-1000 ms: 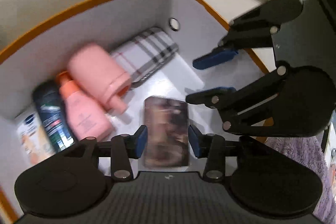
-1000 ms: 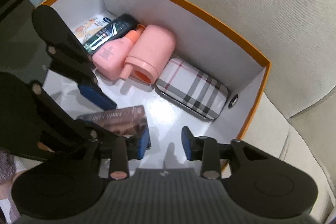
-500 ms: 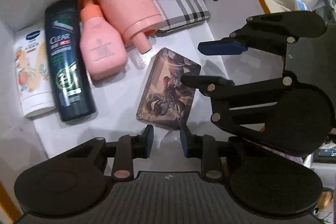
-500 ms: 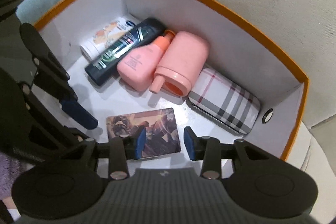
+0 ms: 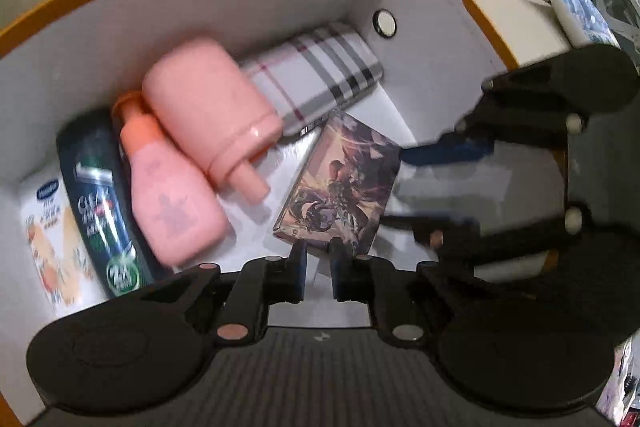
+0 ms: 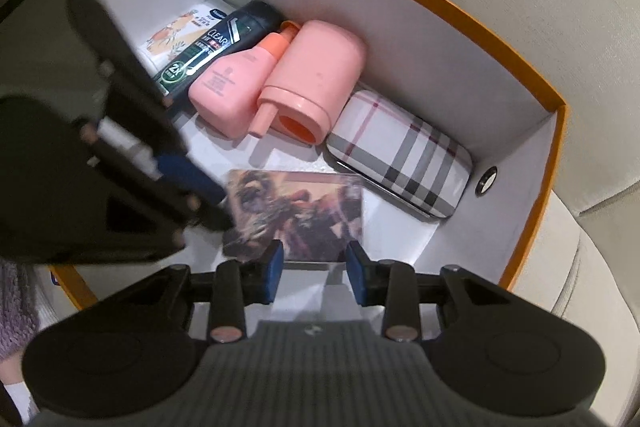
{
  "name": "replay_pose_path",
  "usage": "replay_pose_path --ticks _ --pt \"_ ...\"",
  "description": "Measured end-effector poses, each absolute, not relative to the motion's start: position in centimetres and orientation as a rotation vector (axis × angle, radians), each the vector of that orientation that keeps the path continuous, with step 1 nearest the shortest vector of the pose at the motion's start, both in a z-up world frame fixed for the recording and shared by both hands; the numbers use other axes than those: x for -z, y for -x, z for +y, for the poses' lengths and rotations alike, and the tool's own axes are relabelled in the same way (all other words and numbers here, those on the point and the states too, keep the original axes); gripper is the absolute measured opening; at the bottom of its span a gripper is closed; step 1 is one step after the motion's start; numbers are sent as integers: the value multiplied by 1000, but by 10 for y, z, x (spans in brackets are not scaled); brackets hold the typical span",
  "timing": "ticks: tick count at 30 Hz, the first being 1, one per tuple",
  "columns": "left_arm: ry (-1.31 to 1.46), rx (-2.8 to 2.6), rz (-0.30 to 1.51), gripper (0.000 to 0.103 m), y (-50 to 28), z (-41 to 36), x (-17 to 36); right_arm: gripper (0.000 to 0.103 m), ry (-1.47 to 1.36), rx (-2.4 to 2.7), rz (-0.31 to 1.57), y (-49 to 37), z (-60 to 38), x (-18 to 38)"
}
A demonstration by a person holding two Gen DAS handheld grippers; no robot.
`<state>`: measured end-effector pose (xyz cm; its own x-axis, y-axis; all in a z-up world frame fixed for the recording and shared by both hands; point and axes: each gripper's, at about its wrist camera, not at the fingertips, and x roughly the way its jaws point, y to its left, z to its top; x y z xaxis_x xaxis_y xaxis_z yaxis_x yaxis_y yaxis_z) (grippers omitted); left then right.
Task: Organize rigid objects
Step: 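Push the mauve box flat beside the plaid case with both grippers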
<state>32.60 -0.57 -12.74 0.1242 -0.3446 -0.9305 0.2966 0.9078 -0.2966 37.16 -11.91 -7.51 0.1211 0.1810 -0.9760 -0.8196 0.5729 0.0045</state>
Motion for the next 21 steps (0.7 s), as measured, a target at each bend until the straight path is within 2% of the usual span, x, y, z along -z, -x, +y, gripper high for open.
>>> replay_pose_path --ticks 7,10,13,15,19,21 --pt "-11 466 1347 11 -330 -16 123 36 697 -822 1239 -366 -115 76" --pt "86 482 1343 10 -332 -8 116 36 684 -819 1252 -368 -117 76" --pt "64 465 1376 10 -330 -10 116 37 668 -829 1229 -370 -119 74" --pt "90 447 1397 9 -328 -10 119 50 655 -809 1220 -376 -117 72" --pt "186 398 1408 11 -326 0 125 55 641 -810 1242 -386 -110 79" --pt "204 380 1411 13 -325 5 125 67 644 -820 1250 -389 -108 84"
